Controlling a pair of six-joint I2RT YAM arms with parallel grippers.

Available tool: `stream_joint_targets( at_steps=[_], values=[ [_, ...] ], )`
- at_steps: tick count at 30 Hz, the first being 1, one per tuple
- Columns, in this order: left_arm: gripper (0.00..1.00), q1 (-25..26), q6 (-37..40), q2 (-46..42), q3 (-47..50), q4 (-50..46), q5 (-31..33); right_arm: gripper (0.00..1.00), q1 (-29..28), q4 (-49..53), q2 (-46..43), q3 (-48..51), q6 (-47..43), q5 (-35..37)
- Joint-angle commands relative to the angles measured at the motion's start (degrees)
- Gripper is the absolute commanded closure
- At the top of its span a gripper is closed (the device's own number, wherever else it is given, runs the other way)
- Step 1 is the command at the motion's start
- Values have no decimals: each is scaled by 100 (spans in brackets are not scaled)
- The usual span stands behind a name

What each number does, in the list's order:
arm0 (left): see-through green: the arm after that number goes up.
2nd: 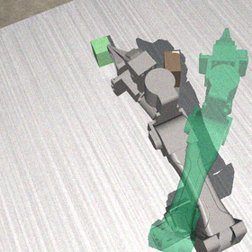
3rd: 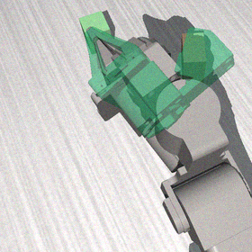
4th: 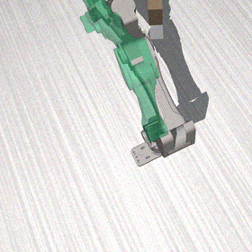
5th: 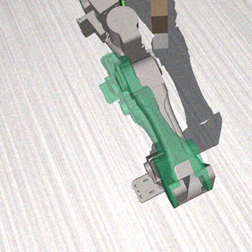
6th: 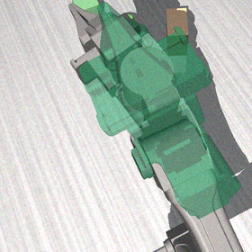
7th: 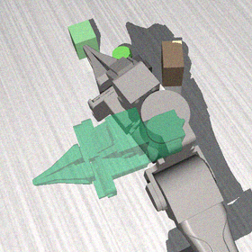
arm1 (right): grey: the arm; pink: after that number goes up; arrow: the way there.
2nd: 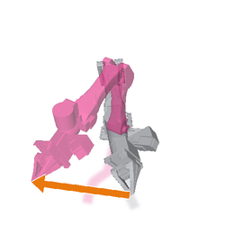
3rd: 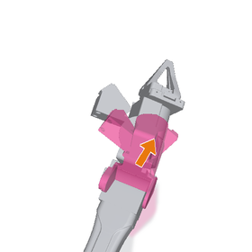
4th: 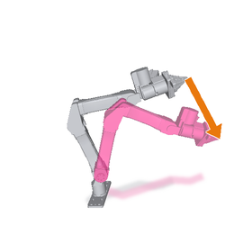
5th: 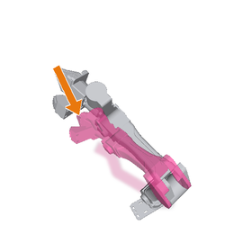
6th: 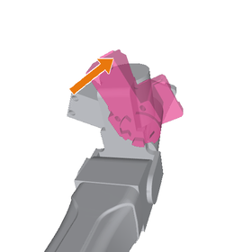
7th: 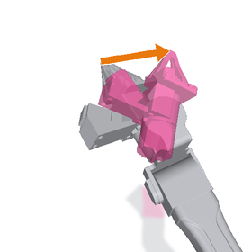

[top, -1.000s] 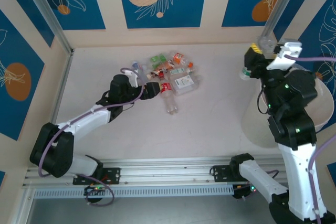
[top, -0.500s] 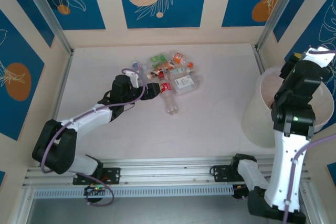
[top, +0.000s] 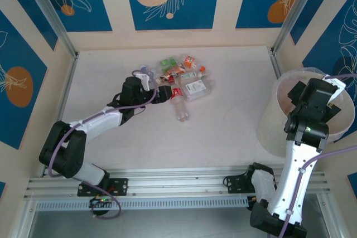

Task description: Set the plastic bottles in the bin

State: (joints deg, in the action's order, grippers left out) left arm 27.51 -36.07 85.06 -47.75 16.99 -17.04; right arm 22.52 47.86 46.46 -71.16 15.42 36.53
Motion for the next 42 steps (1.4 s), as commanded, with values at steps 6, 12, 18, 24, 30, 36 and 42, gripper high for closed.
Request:
stream_joint_targets(
  at_steps=[6,12,18,24,30,36,42],
  values=[
    [0,34,-169,157,-241,32,-63,4,-97,199,-95,-418,247,-291],
    [0,123,-212,268,-468,-391,235,2,-183,189,-93,-386,390,-684],
    [0,445,-331,325,-687,-1121,1278,1,-276,-195,-272,-149,591,-1633],
    [0,875,-650,456,-802,-1589,2081,1,-424,-552,-346,-52,716,-2348],
    [0,1278,-733,684,-1150,-2213,2682,0,-809,-1312,-530,234,760,-3782],
    [0,1515,-950,1131,-1547,-2701,2759,1,-1742,-1833,-231,423,640,-4778],
    [0,1680,-1249,1530,-1757,-2938,2691,0,-2955,-1927,256,536,287,-3857]
  ],
)
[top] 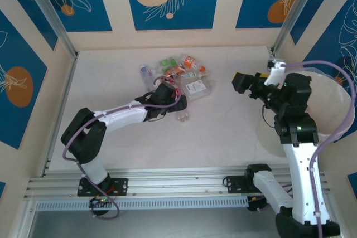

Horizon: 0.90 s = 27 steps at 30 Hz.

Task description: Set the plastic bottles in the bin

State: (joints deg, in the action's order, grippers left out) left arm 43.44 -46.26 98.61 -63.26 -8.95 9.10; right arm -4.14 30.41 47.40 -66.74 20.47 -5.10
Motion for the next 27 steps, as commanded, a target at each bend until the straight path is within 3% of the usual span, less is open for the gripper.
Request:
stream_joint_targets(
  at_steps=[1,6,10,14,20,27],
  values=[
    [0,117,-259,249,-249,-409,65,0,-407,-194,231,120,-219,409],
    [0,303,-93,598,-629,-765,201,0,-670,-338,437,290,-162,615],
    [0,508,-43,899,-1098,-1514,806,1,-719,-331,505,306,-182,710],
    [2,639,-106,1066,-1156,-1384,975,0,-739,-335,503,352,-212,823],
    [10,674,-57,1530,-1410,-1262,640,1,-754,-282,584,348,-219,818],
    [16,679,-32,1571,-1185,-1139,993,0,-771,-271,633,438,-212,801]
  ],
)
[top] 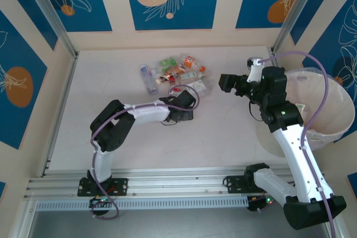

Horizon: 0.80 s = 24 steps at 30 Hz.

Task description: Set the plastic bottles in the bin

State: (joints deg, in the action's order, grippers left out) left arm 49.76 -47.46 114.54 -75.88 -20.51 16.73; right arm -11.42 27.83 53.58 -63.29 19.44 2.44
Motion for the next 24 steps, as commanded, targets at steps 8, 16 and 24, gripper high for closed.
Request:
stream_joint_targets(
  at_steps=[8,16,24],
  values=[
    [38,43,234,-322,527,349,218,0,-58,-48,173,124,-142,-3],
    [54,43,440,-759,1015,793,277,0,-98,-174,473,36,-68,-173],
    [56,43,1156,-1512,1968,2288,-179,0,-128,-399,548,88,91,-141]
  ],
)
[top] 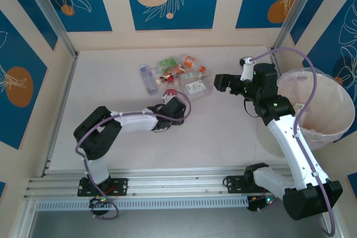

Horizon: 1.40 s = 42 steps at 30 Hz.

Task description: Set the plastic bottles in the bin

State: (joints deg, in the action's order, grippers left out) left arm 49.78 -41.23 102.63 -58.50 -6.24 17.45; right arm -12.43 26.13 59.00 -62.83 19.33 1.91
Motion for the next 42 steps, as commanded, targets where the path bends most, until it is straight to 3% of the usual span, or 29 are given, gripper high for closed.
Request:
stream_joint_targets(
  at_steps=[1,5,10,19,22,29,36,38,42],
  values=[
    [57,36,668,-407,297,976,-321,0,-32,-250,31,43,166,-14],
    [59,18,1114,-797,672,1668,-636,1,-16,-382,109,92,480,165],
    [58,-130,1713,-1313,1236,3053,-2098,0,-14,-791,371,125,812,-1030],
    [59,-424,1665,-1789,1482,3989,-3564,0,-42,-644,1217,-415,1171,-2364],
    [58,-420,1585,-1784,1432,4081,-3853,1,-94,-597,1475,-551,1346,-2448],
    [58,-424,1401,-1698,1394,4356,-4229,0,-151,-1685,1737,-424,2042,-2759],
    [58,-422,1360,-1629,1306,4381,-4377,0,-418,-811,2350,-955,1581,-3028],
    [58,-421,1338,-1624,1306,4370,-4360,4,-429,-741,2396,-962,1538,-3129],
    [58,-425,1313,-1604,1298,4380,-4346,24,-436,-749,2316,-896,1508,-3163]
  ],
)
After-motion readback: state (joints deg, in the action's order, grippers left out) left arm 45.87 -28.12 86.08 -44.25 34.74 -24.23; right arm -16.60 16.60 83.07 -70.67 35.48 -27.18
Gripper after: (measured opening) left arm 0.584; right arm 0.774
